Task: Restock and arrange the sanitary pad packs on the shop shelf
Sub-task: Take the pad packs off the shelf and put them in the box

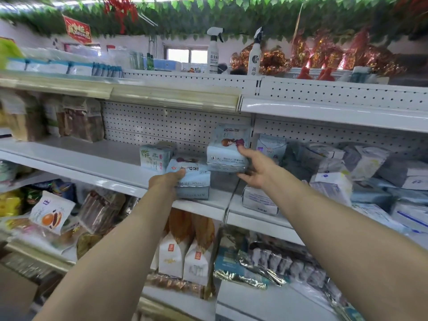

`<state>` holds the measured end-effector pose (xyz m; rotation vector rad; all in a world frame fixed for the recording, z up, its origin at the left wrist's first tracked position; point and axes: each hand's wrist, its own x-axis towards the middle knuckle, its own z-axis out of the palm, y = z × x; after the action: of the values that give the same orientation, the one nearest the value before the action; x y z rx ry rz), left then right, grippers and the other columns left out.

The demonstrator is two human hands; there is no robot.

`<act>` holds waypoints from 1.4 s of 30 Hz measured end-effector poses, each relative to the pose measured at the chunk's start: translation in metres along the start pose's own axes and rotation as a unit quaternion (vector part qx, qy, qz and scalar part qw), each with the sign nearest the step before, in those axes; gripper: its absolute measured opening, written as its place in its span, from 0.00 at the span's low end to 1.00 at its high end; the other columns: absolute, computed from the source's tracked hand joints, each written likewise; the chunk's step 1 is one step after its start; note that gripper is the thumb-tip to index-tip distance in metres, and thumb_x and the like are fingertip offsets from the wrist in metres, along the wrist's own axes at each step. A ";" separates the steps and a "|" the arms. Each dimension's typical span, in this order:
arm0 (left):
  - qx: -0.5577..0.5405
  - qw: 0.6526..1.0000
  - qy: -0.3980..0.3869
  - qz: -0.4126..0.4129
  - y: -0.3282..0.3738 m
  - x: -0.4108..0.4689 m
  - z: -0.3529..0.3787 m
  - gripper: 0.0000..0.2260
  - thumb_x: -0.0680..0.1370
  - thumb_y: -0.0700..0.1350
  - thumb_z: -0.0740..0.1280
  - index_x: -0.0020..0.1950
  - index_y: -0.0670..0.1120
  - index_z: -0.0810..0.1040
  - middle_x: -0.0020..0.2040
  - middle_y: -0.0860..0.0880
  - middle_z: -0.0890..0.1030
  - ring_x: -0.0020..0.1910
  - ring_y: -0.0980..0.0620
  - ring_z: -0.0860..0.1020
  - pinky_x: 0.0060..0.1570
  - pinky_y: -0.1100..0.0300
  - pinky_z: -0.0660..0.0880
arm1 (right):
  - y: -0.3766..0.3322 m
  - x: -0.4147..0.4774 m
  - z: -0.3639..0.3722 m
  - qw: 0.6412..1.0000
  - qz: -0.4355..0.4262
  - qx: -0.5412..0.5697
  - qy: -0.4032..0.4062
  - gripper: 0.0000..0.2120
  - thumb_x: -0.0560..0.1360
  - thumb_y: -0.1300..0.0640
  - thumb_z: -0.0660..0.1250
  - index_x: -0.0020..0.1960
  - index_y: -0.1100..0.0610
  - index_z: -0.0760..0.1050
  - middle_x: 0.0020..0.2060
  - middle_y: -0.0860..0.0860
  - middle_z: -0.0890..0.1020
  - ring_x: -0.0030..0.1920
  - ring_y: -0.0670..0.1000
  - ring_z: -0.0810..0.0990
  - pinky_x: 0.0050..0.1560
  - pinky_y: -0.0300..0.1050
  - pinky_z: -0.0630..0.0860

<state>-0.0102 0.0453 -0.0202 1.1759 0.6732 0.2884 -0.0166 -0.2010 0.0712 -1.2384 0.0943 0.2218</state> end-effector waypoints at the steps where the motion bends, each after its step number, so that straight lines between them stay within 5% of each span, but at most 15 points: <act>1: -0.013 1.000 -0.010 -0.009 -0.002 -0.007 -0.003 0.37 0.53 0.47 0.87 0.57 0.40 0.75 0.50 0.40 0.83 0.45 0.36 0.83 0.46 0.38 0.82 | 0.000 -0.009 -0.003 1.000 0.001 0.001 -0.001 0.17 0.75 0.57 0.75 0.60 0.59 0.74 0.54 0.58 0.80 0.59 0.57 0.79 0.68 0.54 0.73; 6: -0.069 0.994 -0.076 -0.029 -0.021 -0.088 -0.011 0.16 0.72 0.42 0.78 0.54 0.41 0.77 0.51 0.40 0.84 0.45 0.39 0.84 0.32 0.47 0.82 | -0.002 -0.059 -0.032 1.000 0.003 0.015 -0.021 0.11 0.76 0.58 0.74 0.54 0.57 0.74 0.48 0.58 0.80 0.49 0.56 0.81 0.60 0.51 0.78; 8: -0.108 0.991 -0.072 -0.034 -0.033 -0.112 -0.012 0.15 0.73 0.43 0.77 0.56 0.44 0.77 0.50 0.42 0.85 0.44 0.41 0.85 0.28 0.50 0.80 | -0.004 -0.081 -0.050 1.000 -0.001 0.019 -0.023 0.12 0.76 0.59 0.73 0.56 0.58 0.74 0.47 0.57 0.80 0.46 0.55 0.81 0.57 0.51 0.78; 18: -0.260 0.963 -0.057 0.047 -0.092 -0.268 0.020 0.26 0.73 0.53 0.76 0.67 0.50 0.71 0.58 0.44 0.82 0.52 0.42 0.83 0.43 0.43 0.82 | -0.017 -0.198 -0.177 0.999 -0.010 0.044 -0.011 0.10 0.75 0.57 0.75 0.52 0.59 0.76 0.45 0.57 0.81 0.45 0.54 0.82 0.35 0.47 0.81; 23: -0.260 0.960 -0.093 0.048 -0.116 -0.355 0.063 0.28 0.73 0.58 0.75 0.67 0.49 0.70 0.58 0.45 0.81 0.54 0.43 0.81 0.37 0.49 0.81 | -0.028 -0.247 -0.257 0.997 -0.037 0.056 0.030 0.16 0.72 0.54 0.78 0.55 0.58 0.77 0.59 0.58 0.80 0.58 0.58 0.79 0.63 0.54 0.78; 27: -0.252 0.954 -0.159 0.042 -0.139 -0.416 0.112 0.28 0.74 0.59 0.74 0.67 0.48 0.70 0.57 0.45 0.81 0.54 0.44 0.82 0.37 0.51 0.83 | -0.043 -0.287 -0.324 0.991 -0.072 0.081 0.084 0.27 0.71 0.53 0.79 0.65 0.60 0.75 0.60 0.59 0.78 0.60 0.60 0.78 0.61 0.54 0.79; 34: -0.208 0.931 -0.299 -0.001 -0.183 -0.490 0.223 0.32 0.70 0.61 0.76 0.67 0.47 0.73 0.59 0.45 0.82 0.54 0.45 0.83 0.37 0.51 0.83 | -0.076 -0.367 -0.450 0.965 -0.134 0.119 0.190 0.18 0.73 0.53 0.77 0.57 0.59 0.76 0.54 0.58 0.81 0.59 0.59 0.80 0.64 0.54 0.78; 42: -0.135 0.891 -0.425 -0.088 -0.262 -0.605 0.347 0.26 0.72 0.52 0.78 0.64 0.45 0.74 0.57 0.46 0.80 0.57 0.45 0.81 0.50 0.47 0.82 | -0.093 -0.474 -0.589 0.912 -0.184 0.096 0.353 0.23 0.73 0.49 0.76 0.64 0.56 0.76 0.52 0.55 0.82 0.58 0.56 0.80 0.61 0.50 0.78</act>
<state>-0.2960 -0.6414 0.0169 0.8433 -0.0437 -0.2848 -0.4296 -0.8413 0.0563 -1.0637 0.4926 -0.5643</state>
